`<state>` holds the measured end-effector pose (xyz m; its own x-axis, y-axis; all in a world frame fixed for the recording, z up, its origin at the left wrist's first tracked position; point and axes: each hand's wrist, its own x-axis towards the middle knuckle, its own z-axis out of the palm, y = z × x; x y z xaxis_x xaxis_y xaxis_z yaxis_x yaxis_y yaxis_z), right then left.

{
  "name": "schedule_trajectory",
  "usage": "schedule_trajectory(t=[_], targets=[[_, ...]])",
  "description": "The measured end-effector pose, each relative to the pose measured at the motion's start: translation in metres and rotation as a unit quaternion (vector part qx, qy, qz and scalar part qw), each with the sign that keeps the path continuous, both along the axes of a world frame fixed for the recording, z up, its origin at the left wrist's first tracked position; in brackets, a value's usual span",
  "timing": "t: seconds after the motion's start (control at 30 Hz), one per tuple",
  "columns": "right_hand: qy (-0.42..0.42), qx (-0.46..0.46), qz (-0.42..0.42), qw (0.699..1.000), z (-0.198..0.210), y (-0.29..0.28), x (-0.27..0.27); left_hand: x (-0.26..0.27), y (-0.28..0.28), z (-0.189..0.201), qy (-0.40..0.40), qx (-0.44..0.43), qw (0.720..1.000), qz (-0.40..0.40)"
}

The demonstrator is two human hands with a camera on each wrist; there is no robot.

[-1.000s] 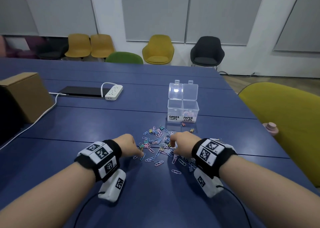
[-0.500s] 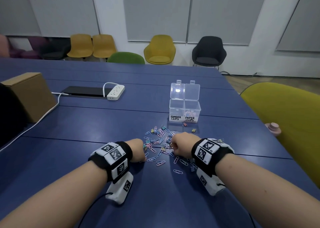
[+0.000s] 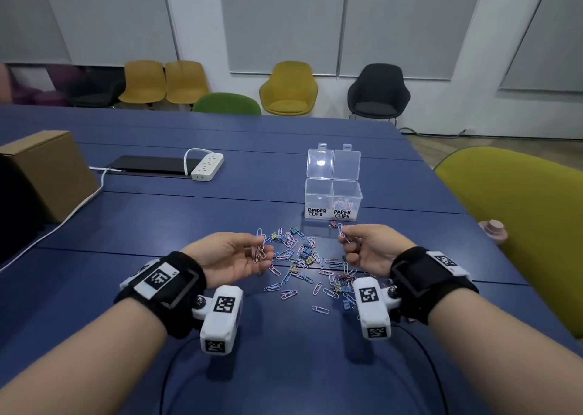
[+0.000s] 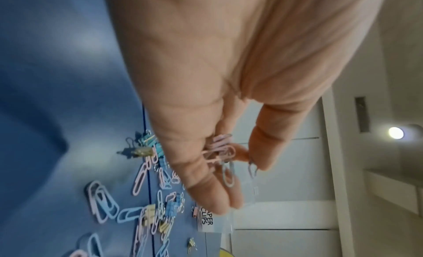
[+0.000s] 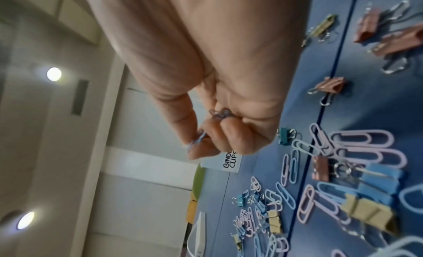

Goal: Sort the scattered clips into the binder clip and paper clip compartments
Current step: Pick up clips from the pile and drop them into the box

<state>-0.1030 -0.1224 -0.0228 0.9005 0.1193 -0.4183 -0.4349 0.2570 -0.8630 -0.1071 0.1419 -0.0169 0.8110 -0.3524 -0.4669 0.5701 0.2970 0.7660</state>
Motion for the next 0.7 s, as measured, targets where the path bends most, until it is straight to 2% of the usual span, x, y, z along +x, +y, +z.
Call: schedule_trajectory(t=[0.17,0.33,0.4,0.5,0.53,0.57,0.63,0.7], targets=[[0.002,0.117,-0.041,0.992,-0.005,-0.008,-0.005,-0.001,-0.010,-0.009,-0.007,-0.062,0.998,0.019],[0.013,0.165,-0.077,0.983,-0.004,-0.017,-0.014,0.000,-0.019,-0.011,0.041,-0.097,0.994,0.012],[0.022,0.122,-0.060,0.990,-0.005,-0.023,-0.017,0.001,-0.023,-0.011,0.076,-0.106,0.991,0.001],[0.009,-0.093,-0.002,0.996,-0.006,-0.031,-0.019,0.001,-0.031,-0.013,0.104,-0.060,0.992,-0.029],[-0.003,-0.187,0.035,0.982,-0.006,-0.034,-0.021,0.000,-0.034,-0.014,0.103,-0.030,0.993,-0.046],[-0.017,-0.282,0.081,0.956,-0.004,-0.036,-0.024,-0.001,-0.038,-0.015,0.100,0.001,0.993,-0.063],[-0.063,-0.448,0.182,0.873,0.000,-0.040,-0.031,-0.005,-0.048,-0.014,0.071,0.087,0.990,-0.089],[-0.114,-0.544,0.273,0.785,0.005,-0.040,-0.039,-0.010,-0.058,-0.013,-0.013,0.216,0.969,-0.117]])
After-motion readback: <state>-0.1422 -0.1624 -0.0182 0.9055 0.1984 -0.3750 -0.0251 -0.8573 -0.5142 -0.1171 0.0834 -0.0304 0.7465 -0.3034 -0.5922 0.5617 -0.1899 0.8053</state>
